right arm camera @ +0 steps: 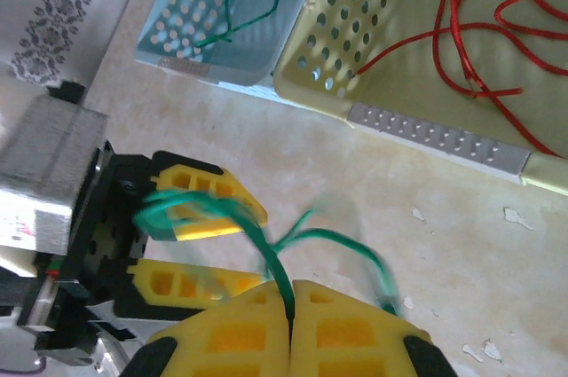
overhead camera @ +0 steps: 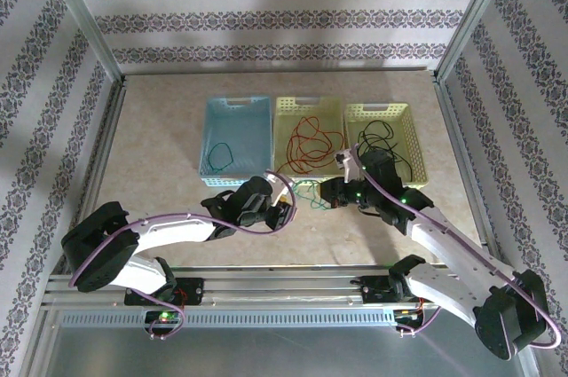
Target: Untangle the cables
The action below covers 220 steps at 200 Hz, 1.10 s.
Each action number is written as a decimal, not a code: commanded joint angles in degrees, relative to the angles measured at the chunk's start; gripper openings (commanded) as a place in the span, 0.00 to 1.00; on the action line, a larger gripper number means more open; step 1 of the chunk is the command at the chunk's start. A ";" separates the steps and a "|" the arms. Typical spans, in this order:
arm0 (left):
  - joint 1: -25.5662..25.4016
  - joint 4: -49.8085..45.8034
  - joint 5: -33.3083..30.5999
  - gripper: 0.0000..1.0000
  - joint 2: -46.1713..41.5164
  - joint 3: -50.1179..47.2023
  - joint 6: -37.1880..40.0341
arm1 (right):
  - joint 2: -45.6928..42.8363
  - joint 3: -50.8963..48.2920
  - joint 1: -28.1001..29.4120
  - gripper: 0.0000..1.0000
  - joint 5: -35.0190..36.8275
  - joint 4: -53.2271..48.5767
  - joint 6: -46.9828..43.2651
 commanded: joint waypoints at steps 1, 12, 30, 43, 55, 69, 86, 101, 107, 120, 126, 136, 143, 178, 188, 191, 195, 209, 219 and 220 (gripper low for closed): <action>0.79 1.63 -1.90 0.40 1.81 -2.59 -0.43 | -1.71 -0.96 -1.93 0.00 -2.71 2.73 2.30; 0.80 2.23 -1.76 0.37 2.63 -3.25 -0.78 | -2.23 -1.33 -2.99 0.00 -3.91 3.33 3.17; 0.79 3.33 -1.85 0.29 4.28 -4.10 -1.33 | -3.07 -1.78 -4.59 0.00 -5.69 4.25 4.47; 0.79 3.96 -1.40 0.29 4.98 -4.34 -1.68 | -3.30 -1.93 -5.21 0.00 -6.72 4.60 4.92; 0.79 4.80 -0.81 0.30 4.44 -4.45 -2.10 | -3.31 -1.87 -5.40 0.00 -7.36 4.51 4.99; 0.79 6.45 0.02 0.32 2.70 -4.80 -2.28 | -3.39 -2.12 -5.45 0.00 -7.57 4.36 5.07; 1.24 7.85 0.92 0.39 -0.93 -5.19 -2.67 | -3.24 -2.55 -5.45 0.00 -7.63 4.36 5.09; 2.99 10.10 2.97 0.45 -4.72 -6.14 -4.83 | -3.04 -2.73 -5.45 0.00 -7.74 4.40 5.08; 4.25 11.64 4.71 0.47 -6.09 -6.79 -6.05 | -2.96 -2.74 -5.45 0.00 -7.74 4.45 5.09; 7.64 16.40 8.87 0.52 -8.83 -8.72 -10.75 | -2.86 -2.71 -5.45 0.00 -7.66 4.47 4.90; 9.25 19.18 11.06 0.55 -9.65 -9.78 -13.05 | -2.78 -2.64 -5.40 0.00 -7.70 4.58 4.86; 11.58 23.59 13.91 0.63 -10.36 -11.24 -16.54 | -2.70 -2.52 -5.45 0.00 -7.82 4.63 4.81; 12.79 25.89 15.48 0.69 -10.31 -11.76 -18.62 | -2.62 -2.42 -5.49 0.00 -7.98 4.74 4.86; 13.80 28.11 20.87 0.88 -6.74 -9.86 -21.87 | -2.34 -1.77 -5.26 0.00 -8.51 4.88 4.72; 13.80 29.40 22.38 0.90 -4.92 -9.35 -22.70 | -2.18 -1.52 -5.12 0.00 -8.57 4.92 4.68; 13.82 30.38 22.90 0.91 -4.38 -9.34 -23.03 | -2.17 -1.44 -5.06 0.00 -8.59 4.91 4.71; 13.80 31.24 23.46 0.91 -3.71 -9.25 -23.41 | -2.10 -1.27 -5.00 0.00 -8.53 4.95 4.64; 13.79 33.87 24.83 0.92 -1.68 -8.95 -24.47 | -1.74 -0.84 -4.60 0.00 -8.48 5.08 4.55; 13.79 34.68 25.63 0.91 -0.60 -8.53 -24.70 | -1.49 -0.52 -4.16 0.00 -8.36 5.08 4.53; 13.79 34.72 25.67 0.91 -0.55 -8.49 -24.75 | -1.47 -0.49 -4.10 0.00 -8.36 5.11 4.49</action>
